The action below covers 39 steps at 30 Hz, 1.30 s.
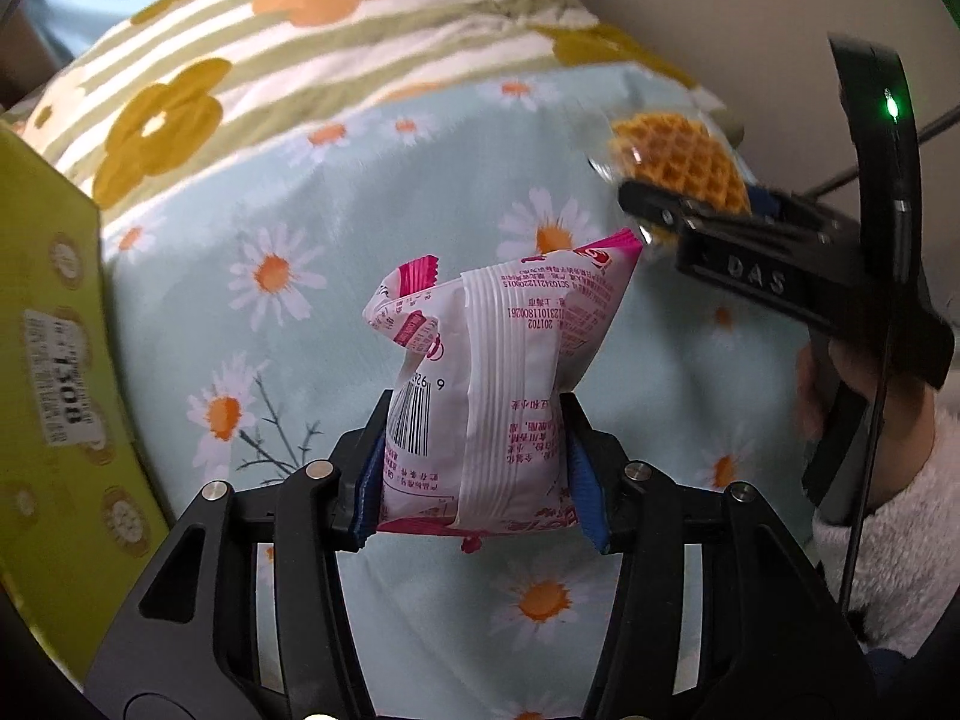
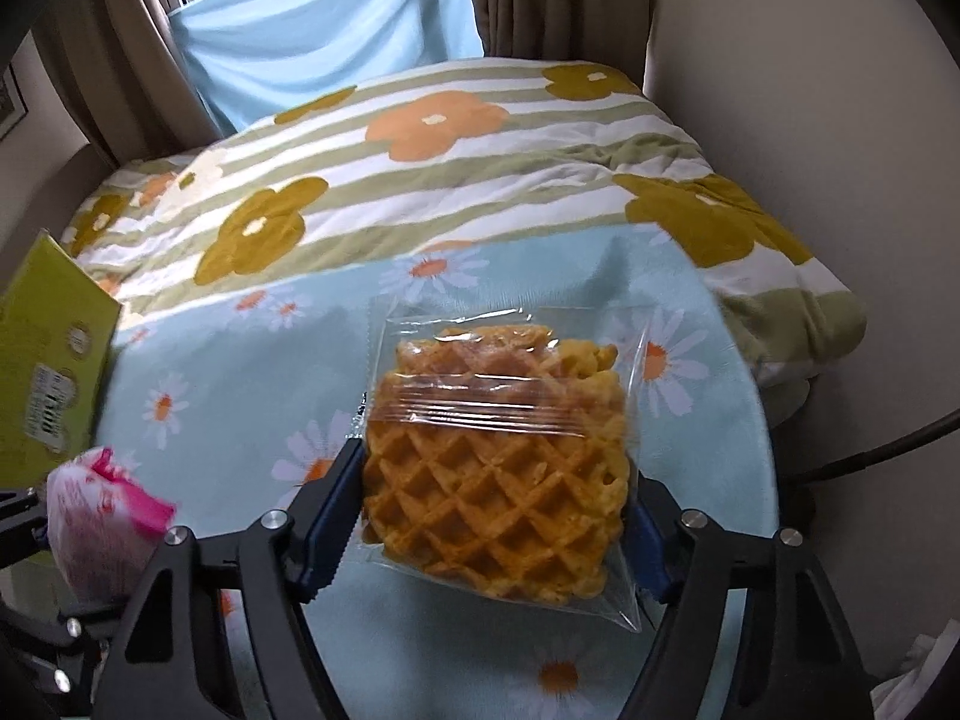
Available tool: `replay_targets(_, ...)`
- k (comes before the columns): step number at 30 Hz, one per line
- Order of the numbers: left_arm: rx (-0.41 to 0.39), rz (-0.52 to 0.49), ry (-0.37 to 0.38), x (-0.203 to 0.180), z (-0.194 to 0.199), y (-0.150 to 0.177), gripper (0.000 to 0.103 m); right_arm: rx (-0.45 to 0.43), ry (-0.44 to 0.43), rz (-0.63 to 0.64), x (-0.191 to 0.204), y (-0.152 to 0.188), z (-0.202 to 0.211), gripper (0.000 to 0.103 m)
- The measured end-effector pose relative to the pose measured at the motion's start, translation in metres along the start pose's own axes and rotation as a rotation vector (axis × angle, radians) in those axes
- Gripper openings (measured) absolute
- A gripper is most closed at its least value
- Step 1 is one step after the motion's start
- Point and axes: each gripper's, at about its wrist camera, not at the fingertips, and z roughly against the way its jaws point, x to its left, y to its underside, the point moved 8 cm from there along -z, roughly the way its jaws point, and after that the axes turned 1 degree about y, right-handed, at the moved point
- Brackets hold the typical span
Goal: Organize snacks
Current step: 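Carry both snacks over the yellow box and open both tools to drop them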
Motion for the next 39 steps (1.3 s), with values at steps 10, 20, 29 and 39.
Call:
replay_targets(10, -0.225, 0.14, -0.029, 0.018, 0.103, -0.026, 0.047, -0.104, -0.097, 0.099, 0.028, -0.044, 0.084, 0.071)
replay_targets(20, -0.394, 0.256, -0.108, 0.113, 0.21, -0.025, 0.047, -0.186, -0.221, 0.239, 0.136, -0.08, 0.152, 0.071)
replay_targets(29, -0.376, 0.308, -0.145, 0.226, 0.238, 0.004, 0.047, -0.19, -0.31, 0.283, 0.266, -0.078, 0.159, 0.071)
replay_targets(39, -0.287, 0.317, -0.15, 0.321, 0.22, 0.032, 0.047, -0.106, -0.326, 0.278, 0.364, -0.057, 0.117, 0.071)
